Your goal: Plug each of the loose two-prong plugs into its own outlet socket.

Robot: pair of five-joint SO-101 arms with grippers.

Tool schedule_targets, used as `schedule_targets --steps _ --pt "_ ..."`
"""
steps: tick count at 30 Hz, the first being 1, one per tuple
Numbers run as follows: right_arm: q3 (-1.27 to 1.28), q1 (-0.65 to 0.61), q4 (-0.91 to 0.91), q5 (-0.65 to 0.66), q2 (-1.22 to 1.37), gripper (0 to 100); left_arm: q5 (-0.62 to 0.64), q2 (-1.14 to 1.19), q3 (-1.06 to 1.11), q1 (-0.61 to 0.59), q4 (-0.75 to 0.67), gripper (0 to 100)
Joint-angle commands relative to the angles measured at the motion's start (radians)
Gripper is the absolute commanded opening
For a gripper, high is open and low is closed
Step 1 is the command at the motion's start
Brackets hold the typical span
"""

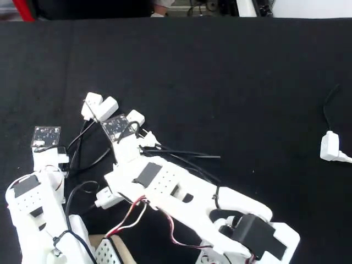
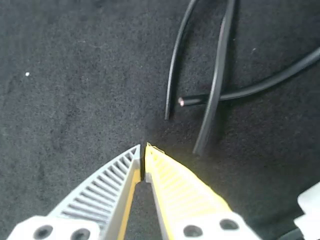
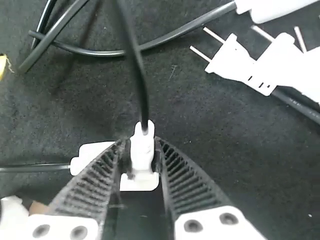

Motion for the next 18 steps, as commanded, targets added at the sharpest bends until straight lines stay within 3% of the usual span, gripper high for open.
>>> schedule_targets --steps 1,10,18 --pt "0.111 0.031 -0.054 0.031 -0.024 1.2 0.012 -0.017 -0.027 0.054 -0.002 3" --pt "0.266 0.031 -0.161 0.143 -0.188 1.2 0.052 -0.017 -0.042 0.096 -0.003 3" --pt "0.36 -0.084 -0.166 0.288 -0.289 1.3 0.051 -0.017 -0.041 0.096 -0.003 3"
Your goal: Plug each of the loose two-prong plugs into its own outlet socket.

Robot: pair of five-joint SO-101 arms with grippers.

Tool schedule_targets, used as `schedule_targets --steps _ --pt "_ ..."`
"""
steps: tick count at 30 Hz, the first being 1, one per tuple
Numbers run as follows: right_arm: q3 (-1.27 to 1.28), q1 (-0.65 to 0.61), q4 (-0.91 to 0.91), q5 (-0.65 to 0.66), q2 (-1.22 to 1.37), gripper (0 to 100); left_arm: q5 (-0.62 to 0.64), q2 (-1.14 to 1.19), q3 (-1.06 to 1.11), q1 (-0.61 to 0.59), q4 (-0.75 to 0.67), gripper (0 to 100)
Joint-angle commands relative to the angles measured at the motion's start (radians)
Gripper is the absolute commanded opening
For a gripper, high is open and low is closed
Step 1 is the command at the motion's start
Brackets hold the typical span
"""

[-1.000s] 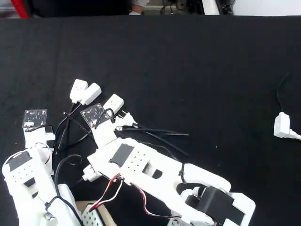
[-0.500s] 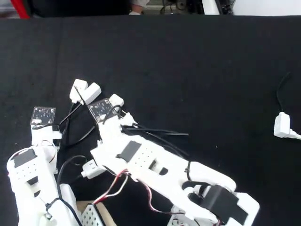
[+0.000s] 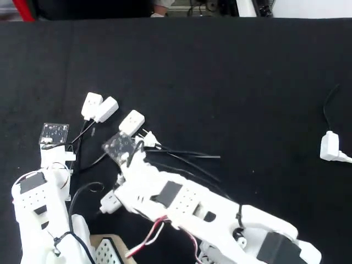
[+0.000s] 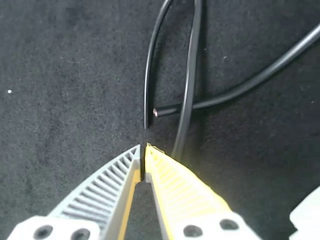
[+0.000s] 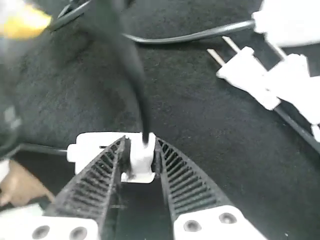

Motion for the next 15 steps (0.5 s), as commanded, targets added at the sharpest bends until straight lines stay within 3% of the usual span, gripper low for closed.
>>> schedule_targets --steps 1,5,12,15 --pt "0.059 -0.035 0.006 0.029 -0.013 1.3 0.008 -0.017 -0.041 0.012 -0.003 3" --pt "0.059 -0.035 0.002 0.028 -0.016 1.7 0.008 -0.017 -0.038 0.008 -0.003 3" --pt "0.059 -0.038 0.006 0.031 -0.021 18.6 0.008 -0.017 -0.035 0.005 -0.003 3" --pt "0.053 -0.038 0.003 0.028 -0.021 20.5 0.008 -0.017 -0.035 0.005 -0.003 3"
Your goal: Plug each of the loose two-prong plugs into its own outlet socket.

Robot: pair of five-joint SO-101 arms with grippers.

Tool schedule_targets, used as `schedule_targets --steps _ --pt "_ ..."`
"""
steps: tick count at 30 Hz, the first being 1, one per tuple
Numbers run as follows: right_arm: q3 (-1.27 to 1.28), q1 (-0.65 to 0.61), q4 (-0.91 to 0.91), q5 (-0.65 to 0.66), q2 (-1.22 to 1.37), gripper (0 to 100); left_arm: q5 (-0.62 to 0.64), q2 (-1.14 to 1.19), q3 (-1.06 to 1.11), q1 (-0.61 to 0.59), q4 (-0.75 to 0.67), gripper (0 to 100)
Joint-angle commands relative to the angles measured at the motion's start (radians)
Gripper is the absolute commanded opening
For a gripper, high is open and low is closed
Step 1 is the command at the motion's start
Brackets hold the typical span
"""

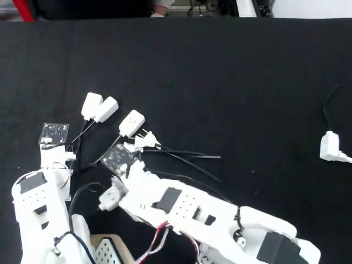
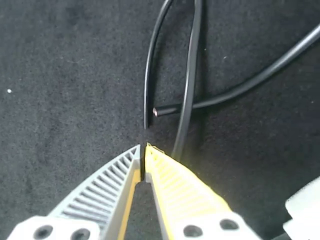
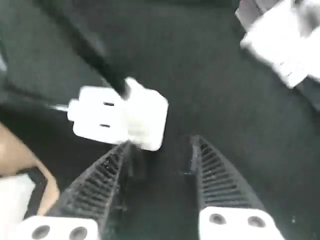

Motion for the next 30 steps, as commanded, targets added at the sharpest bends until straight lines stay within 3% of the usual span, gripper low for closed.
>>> schedule_targets --steps 1,14,24,30 --pt "-0.005 -0.011 -0.006 0.006 -0.015 20.5 0.006 -0.017 -0.033 0.005 -0.003 3" --pt "-0.002 -0.012 0.012 0.011 -0.016 20.5 0.006 -0.017 -0.028 0.004 -0.011 3" --pt "-0.234 -0.009 0.428 0.012 -0.016 20.5 0.008 -0.017 -0.036 -0.039 0.002 3" --pt "-0.282 -0.012 0.443 0.009 -0.07 20.4 0.008 -0.017 -0.041 -0.036 0.009 3"
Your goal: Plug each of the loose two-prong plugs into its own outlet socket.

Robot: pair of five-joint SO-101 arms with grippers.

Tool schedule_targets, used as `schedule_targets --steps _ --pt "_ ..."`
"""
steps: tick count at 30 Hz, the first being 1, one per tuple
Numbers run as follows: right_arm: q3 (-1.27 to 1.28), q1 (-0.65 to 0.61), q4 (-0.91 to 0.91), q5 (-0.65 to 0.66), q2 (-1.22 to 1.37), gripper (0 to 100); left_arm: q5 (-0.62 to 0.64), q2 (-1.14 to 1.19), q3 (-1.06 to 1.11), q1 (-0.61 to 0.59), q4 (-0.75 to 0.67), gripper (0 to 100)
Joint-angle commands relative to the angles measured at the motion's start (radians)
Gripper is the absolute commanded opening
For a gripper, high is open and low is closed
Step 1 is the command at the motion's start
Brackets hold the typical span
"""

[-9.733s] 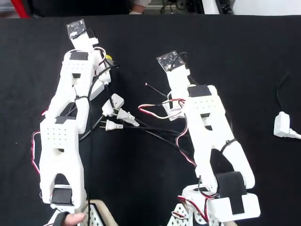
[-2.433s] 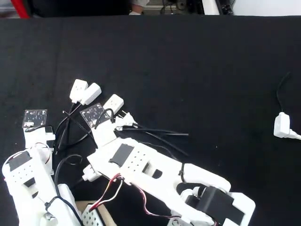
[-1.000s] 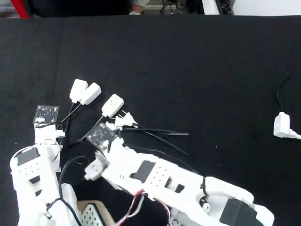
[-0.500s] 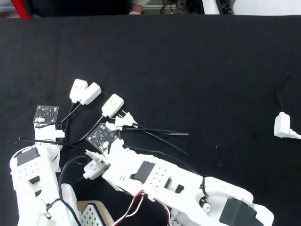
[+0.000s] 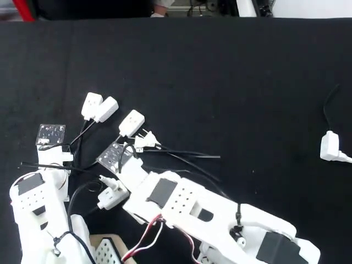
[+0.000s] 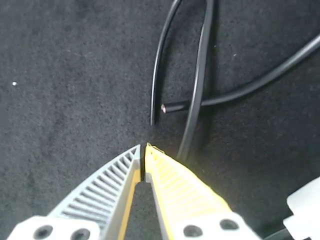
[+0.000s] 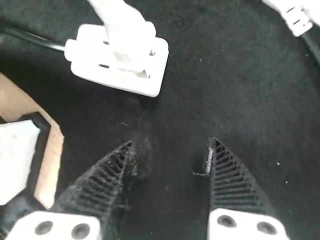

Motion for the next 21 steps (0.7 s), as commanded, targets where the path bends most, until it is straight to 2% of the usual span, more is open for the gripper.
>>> schedule_targets --steps 1,6,13,21 --pt "-0.053 -0.006 -0.015 0.006 -0.09 20.4 0.006 -0.017 -0.041 -0.008 0.008 3" --pt "0.061 -0.008 -0.126 0.009 -0.306 20.4 0.006 -0.017 -0.041 -0.005 0.009 3" --pt "0.343 -0.132 -0.382 0.009 -0.575 20.4 0.008 -0.017 -0.041 0.041 0.011 3" --pt "0.386 -0.089 -0.52 0.003 -0.53 20.5 0.008 -0.017 -0.041 0.041 0.011 3"
